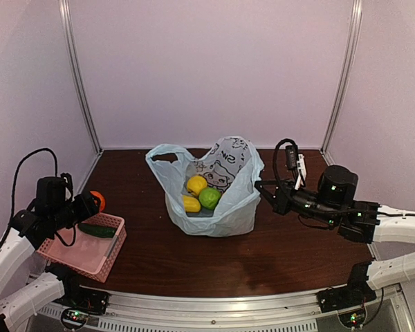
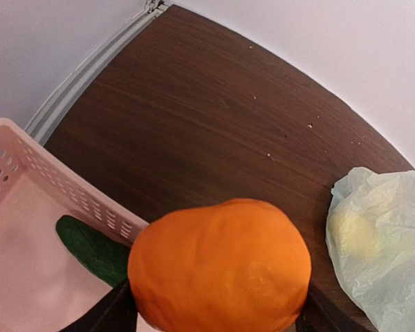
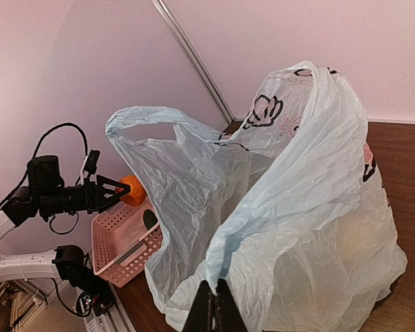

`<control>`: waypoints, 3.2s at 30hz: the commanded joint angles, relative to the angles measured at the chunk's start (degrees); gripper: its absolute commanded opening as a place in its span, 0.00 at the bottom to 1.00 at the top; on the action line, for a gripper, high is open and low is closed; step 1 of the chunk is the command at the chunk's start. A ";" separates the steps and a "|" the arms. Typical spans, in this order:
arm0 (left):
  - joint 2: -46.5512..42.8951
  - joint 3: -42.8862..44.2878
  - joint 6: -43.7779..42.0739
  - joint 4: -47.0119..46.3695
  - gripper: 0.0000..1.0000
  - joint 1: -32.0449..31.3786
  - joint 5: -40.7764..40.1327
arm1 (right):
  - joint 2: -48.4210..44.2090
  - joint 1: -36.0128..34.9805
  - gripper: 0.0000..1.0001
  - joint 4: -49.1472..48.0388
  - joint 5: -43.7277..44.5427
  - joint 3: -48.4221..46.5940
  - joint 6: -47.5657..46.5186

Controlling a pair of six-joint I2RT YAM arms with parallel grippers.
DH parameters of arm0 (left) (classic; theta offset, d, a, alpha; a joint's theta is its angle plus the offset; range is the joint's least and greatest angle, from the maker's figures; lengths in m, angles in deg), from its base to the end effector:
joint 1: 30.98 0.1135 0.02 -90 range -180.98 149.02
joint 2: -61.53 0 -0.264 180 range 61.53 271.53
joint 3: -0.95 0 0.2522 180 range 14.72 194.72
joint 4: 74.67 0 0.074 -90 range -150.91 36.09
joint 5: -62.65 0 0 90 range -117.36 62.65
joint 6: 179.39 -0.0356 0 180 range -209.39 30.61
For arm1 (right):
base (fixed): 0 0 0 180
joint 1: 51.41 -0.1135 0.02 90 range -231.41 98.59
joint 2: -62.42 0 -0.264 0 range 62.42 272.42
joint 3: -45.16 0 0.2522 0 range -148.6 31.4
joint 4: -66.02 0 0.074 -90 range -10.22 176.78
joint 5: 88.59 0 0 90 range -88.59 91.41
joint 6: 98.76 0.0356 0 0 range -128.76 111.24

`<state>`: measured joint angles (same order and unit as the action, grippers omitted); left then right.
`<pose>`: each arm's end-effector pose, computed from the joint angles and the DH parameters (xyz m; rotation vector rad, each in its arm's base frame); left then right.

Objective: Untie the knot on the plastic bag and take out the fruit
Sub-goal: Place the fake fruit in the bin.

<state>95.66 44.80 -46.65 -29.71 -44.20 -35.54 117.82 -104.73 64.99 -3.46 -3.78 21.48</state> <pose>0.1367 -0.0269 0.2412 -0.6408 2.1114 -0.3964 0.1348 0.1860 0.2921 -0.4290 1.7526 1.1497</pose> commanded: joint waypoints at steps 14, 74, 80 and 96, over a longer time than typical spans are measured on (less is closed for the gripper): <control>-8.88 -2.94 15.74 11.80 0.72 0.38 -5.60 | -0.11 0.30 0.00 -0.53 1.04 1.32 0.35; 14.92 29.38 -14.00 -11.15 0.85 -9.20 21.19 | 4.31 0.41 0.00 1.09 -0.73 -4.80 -3.36; 24.92 39.03 -17.96 -12.91 0.85 -24.64 16.82 | 4.60 0.41 0.00 0.29 -0.48 -4.56 -2.44; 51.51 55.59 -23.00 -14.81 0.81 -39.78 16.47 | 0.51 0.39 0.00 3.23 1.78 -3.12 -2.37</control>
<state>141.78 98.02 -68.05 -45.84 -83.82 -18.82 120.73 -104.66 67.11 -3.48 -7.67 19.51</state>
